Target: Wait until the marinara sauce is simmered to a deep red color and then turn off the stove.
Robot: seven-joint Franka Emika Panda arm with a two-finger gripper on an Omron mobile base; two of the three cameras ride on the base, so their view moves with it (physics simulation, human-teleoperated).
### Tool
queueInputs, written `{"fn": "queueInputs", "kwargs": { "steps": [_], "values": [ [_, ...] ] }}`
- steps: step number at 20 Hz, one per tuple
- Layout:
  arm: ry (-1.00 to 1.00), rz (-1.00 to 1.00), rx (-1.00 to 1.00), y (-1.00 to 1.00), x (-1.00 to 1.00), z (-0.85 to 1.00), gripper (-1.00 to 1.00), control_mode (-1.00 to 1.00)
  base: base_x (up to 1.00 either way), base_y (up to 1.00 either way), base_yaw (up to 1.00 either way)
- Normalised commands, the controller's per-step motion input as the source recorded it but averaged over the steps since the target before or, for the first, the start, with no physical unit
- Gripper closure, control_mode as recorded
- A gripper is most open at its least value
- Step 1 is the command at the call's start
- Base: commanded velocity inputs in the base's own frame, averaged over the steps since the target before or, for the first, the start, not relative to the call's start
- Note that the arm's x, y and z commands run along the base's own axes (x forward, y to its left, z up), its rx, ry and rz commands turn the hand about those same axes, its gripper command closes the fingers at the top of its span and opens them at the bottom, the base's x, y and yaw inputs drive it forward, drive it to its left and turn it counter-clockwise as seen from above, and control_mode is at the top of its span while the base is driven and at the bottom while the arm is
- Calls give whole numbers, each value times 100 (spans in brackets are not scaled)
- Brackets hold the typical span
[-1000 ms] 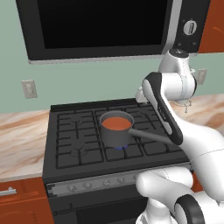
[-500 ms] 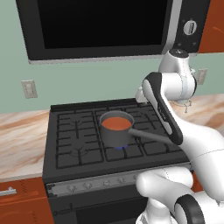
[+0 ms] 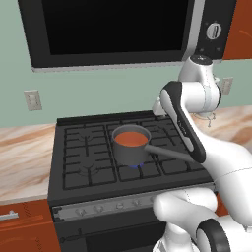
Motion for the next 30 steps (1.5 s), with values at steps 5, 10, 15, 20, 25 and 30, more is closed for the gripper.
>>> {"fn": "queueInputs", "kwargs": {
  "steps": [5,10,15,20,25,30],
  "values": [
    [0,0,0,0,0,0,-100,-100,0,0,0],
    [0,0,0,0,0,0,-100,-100,0,0,0],
    [0,0,0,0,0,0,-100,-100,0,0,0],
    [0,0,0,0,0,0,-100,-100,0,0,0],
    [0,0,0,0,0,0,-100,-100,0,0,0],
    [0,0,0,0,0,0,-100,-100,0,0,0]
  ]
}}
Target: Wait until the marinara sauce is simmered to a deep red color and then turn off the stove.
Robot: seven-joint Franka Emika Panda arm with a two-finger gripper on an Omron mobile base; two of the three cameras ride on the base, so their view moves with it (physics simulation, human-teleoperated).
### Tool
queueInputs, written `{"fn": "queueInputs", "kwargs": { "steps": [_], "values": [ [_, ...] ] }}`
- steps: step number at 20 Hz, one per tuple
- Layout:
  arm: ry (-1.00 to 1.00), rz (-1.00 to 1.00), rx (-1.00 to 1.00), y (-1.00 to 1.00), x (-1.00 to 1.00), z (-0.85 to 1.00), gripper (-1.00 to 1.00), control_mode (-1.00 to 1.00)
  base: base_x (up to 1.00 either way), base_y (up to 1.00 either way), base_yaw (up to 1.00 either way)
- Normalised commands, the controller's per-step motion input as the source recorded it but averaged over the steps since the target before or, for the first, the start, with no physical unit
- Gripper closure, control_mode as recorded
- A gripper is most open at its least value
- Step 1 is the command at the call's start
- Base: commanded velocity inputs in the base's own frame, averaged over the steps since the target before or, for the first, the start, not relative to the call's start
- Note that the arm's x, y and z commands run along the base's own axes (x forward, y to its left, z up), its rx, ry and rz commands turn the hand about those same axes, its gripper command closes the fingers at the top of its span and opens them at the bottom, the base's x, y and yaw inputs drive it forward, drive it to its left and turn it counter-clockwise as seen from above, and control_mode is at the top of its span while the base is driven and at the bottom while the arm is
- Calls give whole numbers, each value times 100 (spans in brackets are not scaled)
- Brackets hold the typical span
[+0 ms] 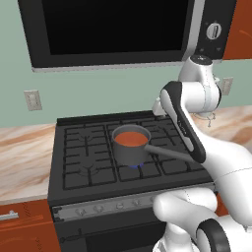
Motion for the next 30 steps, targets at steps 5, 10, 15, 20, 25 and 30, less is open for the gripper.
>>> {"fn": "queueInputs", "kwargs": {
  "steps": [5,10,15,20,25,30],
  "values": [
    [0,0,0,0,0,0,-100,-100,0,0,0],
    [0,0,0,0,0,0,-100,-100,0,0,0],
    [0,0,0,0,0,0,-100,-100,0,0,0],
    [0,0,0,0,0,0,-100,-100,0,0,0],
    [0,0,0,0,0,0,-100,-100,0,0,0],
    [0,0,0,0,0,0,-100,-100,0,0,0]
  ]
}}
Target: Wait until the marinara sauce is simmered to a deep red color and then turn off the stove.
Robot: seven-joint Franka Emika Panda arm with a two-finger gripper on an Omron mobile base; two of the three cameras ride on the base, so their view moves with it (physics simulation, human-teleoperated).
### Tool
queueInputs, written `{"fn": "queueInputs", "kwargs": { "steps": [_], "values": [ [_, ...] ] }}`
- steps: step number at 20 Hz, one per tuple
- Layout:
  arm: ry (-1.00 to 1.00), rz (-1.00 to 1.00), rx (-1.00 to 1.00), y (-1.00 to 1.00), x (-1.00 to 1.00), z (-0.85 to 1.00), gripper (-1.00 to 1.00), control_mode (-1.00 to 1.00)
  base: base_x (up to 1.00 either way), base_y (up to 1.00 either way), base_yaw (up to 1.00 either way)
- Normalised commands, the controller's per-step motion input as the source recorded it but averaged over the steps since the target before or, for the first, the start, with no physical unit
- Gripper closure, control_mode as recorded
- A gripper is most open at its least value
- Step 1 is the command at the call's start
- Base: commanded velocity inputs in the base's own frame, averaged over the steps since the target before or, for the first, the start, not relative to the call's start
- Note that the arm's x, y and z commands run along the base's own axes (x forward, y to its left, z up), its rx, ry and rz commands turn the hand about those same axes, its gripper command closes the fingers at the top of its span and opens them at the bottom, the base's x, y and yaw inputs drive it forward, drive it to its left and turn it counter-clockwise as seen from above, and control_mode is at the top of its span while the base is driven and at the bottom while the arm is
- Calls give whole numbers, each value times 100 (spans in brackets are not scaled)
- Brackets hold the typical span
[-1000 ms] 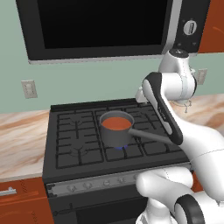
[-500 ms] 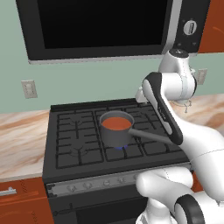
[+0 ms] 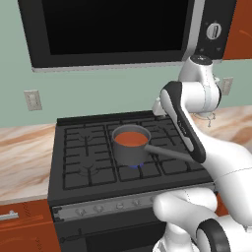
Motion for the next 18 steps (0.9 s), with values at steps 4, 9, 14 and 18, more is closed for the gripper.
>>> {"fn": "queueInputs", "kwargs": {
  "steps": [4,9,14,18],
  "values": [
    [0,0,0,0,0,0,-100,-100,0,0,0],
    [0,0,0,0,0,0,-100,-100,0,0,0],
    [0,0,0,0,0,0,-100,-100,0,0,0],
    [0,0,0,0,0,0,-100,-100,0,0,0]
  ]
}}
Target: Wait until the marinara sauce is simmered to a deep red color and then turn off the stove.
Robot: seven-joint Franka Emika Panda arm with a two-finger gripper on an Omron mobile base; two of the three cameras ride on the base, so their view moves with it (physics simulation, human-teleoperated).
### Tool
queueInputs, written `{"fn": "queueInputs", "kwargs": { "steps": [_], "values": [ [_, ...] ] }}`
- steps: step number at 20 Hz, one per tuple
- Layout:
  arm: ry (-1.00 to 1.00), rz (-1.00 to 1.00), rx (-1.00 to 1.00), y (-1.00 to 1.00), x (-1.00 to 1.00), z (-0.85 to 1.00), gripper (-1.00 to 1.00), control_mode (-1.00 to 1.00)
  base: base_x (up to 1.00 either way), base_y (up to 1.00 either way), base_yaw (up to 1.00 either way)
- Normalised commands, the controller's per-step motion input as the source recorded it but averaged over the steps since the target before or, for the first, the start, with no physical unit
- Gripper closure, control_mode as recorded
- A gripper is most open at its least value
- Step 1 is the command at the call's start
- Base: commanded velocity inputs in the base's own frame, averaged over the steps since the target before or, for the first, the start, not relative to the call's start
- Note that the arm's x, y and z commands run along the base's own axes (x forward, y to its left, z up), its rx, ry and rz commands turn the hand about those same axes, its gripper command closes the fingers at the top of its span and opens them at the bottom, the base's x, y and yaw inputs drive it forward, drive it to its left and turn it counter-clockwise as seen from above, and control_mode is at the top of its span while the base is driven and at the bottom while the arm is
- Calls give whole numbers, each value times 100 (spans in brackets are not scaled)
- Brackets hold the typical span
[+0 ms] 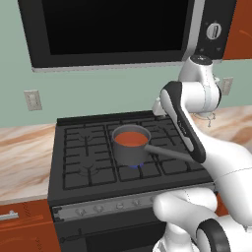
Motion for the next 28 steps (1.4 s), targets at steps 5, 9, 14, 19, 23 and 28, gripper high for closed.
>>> {"fn": "queueInputs", "kwargs": {
  "steps": [5,9,14,19,23,28],
  "values": [
    [0,0,0,0,0,0,-100,-100,0,0,0],
    [0,0,0,0,0,0,-100,-100,0,0,0],
    [0,0,0,0,0,0,-100,-100,0,0,0],
    [0,0,0,0,0,0,-100,-100,0,0,0],
    [0,0,0,0,0,0,-100,-100,0,0,0],
    [0,0,0,0,0,0,-100,-100,0,0,0]
  ]
}}
